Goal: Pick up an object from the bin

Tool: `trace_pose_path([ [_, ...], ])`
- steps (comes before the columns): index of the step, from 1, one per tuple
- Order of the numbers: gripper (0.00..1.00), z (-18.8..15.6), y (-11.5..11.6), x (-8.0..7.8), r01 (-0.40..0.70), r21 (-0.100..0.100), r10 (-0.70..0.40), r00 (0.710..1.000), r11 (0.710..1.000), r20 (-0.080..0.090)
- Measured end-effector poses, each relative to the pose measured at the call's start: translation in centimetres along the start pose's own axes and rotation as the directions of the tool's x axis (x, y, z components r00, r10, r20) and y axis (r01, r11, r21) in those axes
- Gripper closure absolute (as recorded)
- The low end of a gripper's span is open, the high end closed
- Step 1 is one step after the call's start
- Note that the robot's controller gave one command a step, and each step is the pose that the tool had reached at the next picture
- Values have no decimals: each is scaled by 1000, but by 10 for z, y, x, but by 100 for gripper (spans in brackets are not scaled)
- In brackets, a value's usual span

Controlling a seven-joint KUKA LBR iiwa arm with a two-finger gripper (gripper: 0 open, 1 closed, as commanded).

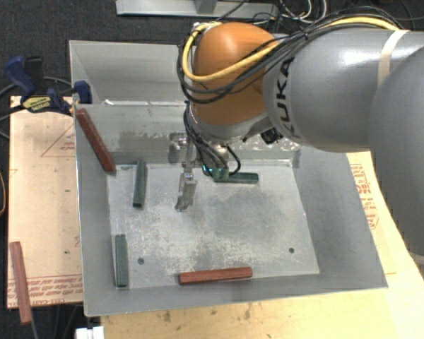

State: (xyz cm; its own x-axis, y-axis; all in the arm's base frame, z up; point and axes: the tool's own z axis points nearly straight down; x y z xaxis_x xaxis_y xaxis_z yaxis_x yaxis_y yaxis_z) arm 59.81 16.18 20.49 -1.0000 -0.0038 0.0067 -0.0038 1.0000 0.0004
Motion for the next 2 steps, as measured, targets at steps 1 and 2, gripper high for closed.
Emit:
trace_pose_path([
  [1,0,66,61,-32,127,-1,-127,992,992,6],
  [2,0,131,46,-55,220,2,-220,976,976,6],
])
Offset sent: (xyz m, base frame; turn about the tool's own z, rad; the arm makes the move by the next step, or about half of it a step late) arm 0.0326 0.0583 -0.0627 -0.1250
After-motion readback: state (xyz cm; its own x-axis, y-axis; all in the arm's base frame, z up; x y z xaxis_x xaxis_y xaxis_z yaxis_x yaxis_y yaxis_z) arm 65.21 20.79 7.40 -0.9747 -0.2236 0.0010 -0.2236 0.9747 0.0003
